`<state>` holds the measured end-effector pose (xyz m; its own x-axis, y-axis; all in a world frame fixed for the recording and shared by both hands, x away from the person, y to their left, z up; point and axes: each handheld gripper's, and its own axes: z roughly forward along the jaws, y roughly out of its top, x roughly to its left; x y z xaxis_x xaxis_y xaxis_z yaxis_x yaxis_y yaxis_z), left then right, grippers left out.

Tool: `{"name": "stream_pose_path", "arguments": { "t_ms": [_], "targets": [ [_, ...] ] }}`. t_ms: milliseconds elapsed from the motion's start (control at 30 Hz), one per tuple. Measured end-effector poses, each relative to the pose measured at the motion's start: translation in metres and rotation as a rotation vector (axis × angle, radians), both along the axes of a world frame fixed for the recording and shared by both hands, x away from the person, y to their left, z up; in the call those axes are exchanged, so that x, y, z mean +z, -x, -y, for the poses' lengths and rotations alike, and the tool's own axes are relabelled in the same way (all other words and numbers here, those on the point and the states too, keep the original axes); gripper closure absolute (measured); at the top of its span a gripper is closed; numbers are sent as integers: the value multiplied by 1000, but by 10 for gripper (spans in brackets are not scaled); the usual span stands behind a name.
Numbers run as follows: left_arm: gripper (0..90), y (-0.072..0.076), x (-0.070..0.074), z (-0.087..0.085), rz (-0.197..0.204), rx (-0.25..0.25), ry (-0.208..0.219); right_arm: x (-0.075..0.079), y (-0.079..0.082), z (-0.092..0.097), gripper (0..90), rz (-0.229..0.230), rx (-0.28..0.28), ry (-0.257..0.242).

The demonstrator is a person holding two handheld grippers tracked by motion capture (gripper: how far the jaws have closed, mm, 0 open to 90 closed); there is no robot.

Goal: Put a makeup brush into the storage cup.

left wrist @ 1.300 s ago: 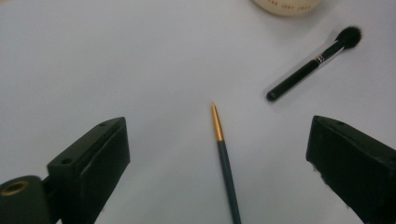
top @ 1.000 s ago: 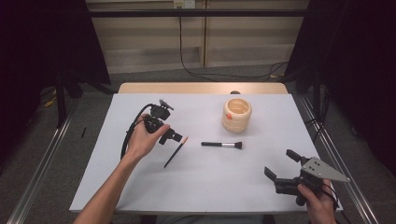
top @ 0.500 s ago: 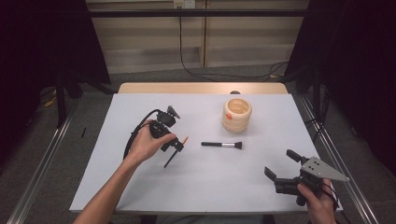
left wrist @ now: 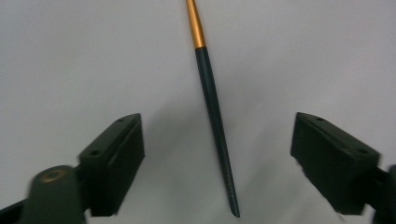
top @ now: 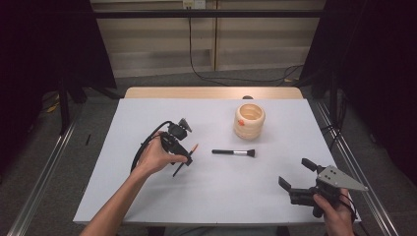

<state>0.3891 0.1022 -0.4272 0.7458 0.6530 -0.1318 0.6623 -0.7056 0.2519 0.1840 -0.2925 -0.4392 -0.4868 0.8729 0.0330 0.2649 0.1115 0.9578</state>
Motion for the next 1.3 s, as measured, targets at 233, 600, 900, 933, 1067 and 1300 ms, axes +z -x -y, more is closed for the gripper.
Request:
{"name": "stream_pose_path", "arguments": {
  "t_ms": [233,600,900,933,1067,1300],
  "targets": [
    [457,2,-5,0,-18,13,-19,0,-1,0,0,-1,4,2],
    [658,1,-17,8,-53,-18,-61,0,-1,0,0,-10,5,-2],
    [824,-6,-18,17,-79,16,-156,0,-1,-2,0,-13,9,4],
    [824,-6,-18,19,-79,18,-163,0,-1,-2,0,-13,8,2],
    [842,-9,-19,17,-96,30,-151,0,0,-1,0,-16,6,5],
    [850,-12,-19,17,-118,34,-152,-1,0,-2,0,-18,6,4]
  ]
}}
